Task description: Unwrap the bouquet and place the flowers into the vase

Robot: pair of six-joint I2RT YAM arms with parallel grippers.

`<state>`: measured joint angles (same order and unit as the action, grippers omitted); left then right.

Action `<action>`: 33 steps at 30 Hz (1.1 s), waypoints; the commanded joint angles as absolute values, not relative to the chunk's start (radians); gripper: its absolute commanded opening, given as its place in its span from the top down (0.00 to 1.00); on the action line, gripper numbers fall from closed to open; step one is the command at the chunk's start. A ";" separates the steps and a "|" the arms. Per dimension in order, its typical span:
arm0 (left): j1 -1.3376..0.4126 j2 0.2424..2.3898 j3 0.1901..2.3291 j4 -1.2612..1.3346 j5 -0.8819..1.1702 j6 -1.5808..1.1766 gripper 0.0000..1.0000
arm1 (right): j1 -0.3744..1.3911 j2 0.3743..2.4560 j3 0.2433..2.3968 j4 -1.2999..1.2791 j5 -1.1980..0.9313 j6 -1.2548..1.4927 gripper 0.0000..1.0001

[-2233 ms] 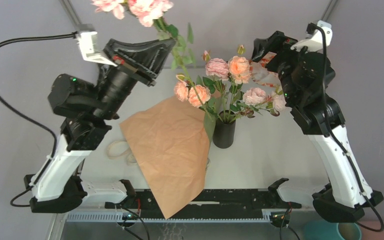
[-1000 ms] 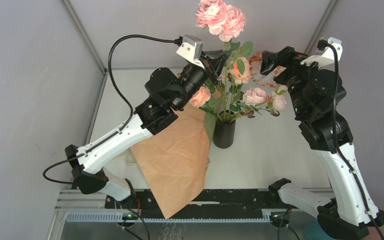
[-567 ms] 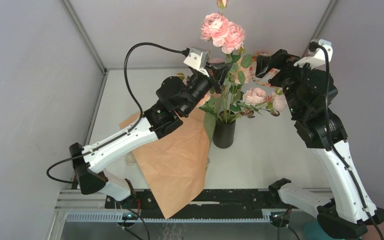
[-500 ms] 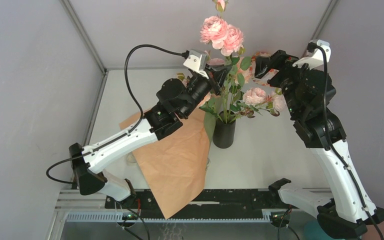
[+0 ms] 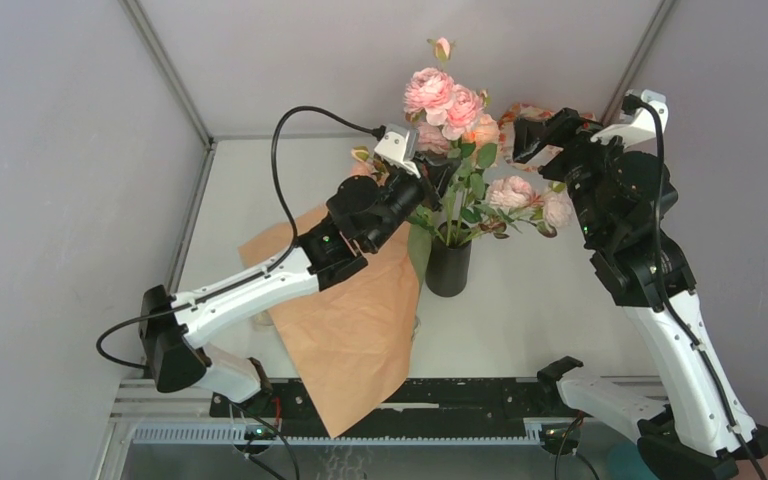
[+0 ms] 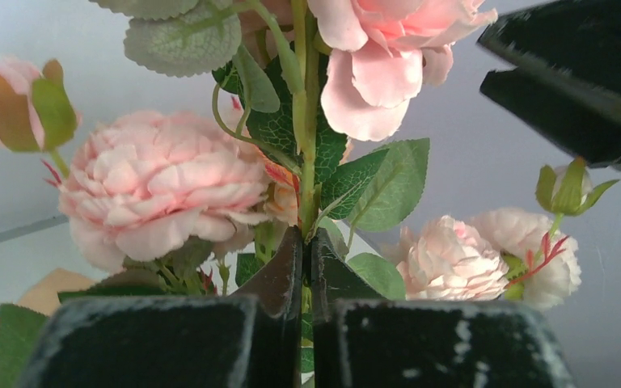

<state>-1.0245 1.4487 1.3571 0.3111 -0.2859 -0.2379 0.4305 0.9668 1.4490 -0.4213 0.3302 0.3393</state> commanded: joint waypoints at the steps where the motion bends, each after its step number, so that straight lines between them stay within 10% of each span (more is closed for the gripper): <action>1: -1.034 1.395 1.317 0.354 -0.298 -0.284 1.00 | 0.421 0.956 1.456 -0.376 0.322 0.347 0.00; 33: -1.055 1.355 1.169 0.335 -0.314 -0.330 0.65 | 0.421 0.933 1.423 -0.366 0.304 0.364 0.00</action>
